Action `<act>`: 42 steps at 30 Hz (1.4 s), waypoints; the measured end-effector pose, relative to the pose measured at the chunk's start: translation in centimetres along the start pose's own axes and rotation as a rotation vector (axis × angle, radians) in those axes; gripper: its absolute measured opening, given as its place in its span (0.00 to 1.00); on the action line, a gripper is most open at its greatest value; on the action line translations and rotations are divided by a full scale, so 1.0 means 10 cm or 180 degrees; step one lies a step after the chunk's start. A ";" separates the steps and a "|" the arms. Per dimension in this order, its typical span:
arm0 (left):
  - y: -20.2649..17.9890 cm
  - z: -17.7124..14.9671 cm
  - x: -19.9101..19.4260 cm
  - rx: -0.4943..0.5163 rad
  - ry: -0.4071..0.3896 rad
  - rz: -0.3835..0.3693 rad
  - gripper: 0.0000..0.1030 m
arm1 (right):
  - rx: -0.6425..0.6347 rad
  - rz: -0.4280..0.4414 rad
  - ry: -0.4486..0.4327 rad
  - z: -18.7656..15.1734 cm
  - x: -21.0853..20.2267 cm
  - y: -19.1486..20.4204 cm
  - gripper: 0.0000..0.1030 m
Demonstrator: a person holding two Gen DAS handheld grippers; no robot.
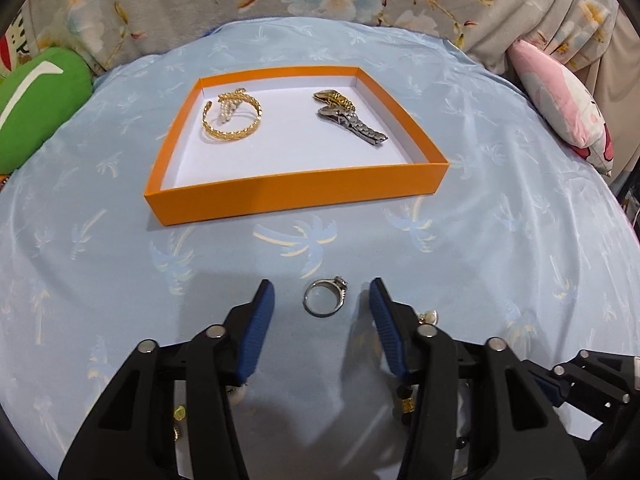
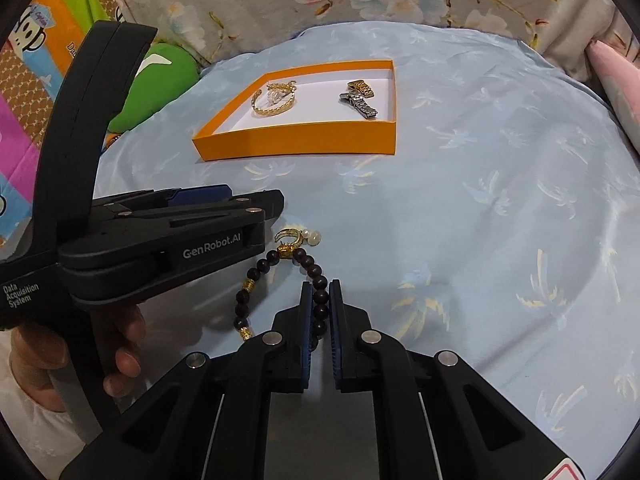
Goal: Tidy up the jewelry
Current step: 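Grasp the silver ring with the left tool while the right tool lifts the bead bracelet, then lower the ring and bead bracelet into the box and open both tools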
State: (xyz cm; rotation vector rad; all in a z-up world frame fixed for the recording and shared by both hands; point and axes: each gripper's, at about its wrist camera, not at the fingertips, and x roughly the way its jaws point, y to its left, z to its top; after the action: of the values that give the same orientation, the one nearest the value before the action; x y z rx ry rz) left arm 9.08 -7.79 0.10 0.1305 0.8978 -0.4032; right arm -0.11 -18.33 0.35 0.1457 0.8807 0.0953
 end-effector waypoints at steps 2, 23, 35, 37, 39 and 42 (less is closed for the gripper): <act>-0.01 0.00 0.00 0.0005 -0.0016 -0.0005 0.33 | 0.0015 0.0013 -0.0011 0.01 -0.01 -0.01 0.07; 0.22 0.15 -0.44 -0.0179 -0.0254 -0.0117 0.19 | -0.0020 0.0072 -0.0376 0.42 -0.37 -0.02 0.07; 0.57 0.89 -0.28 -0.0262 -0.0496 0.0106 0.19 | -0.0096 0.0242 -0.0623 1.53 0.00 0.04 0.07; 0.62 1.00 -0.16 -0.0306 -0.0478 0.0095 0.19 | -0.0037 0.0368 -0.0566 1.64 0.16 0.05 0.07; 0.66 1.06 -0.04 -0.0332 -0.0447 0.0103 0.19 | 0.0030 0.0467 -0.0471 1.73 0.37 0.05 0.07; 0.69 1.10 0.15 -0.0361 -0.0363 0.0121 0.19 | 0.0071 0.0455 -0.0325 1.76 0.65 0.03 0.07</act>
State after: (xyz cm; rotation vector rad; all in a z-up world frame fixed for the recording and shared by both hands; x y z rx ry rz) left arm 20.71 -4.91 5.37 0.0202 0.8025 -0.3203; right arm 17.57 -18.63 6.52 0.2324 0.7690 0.2097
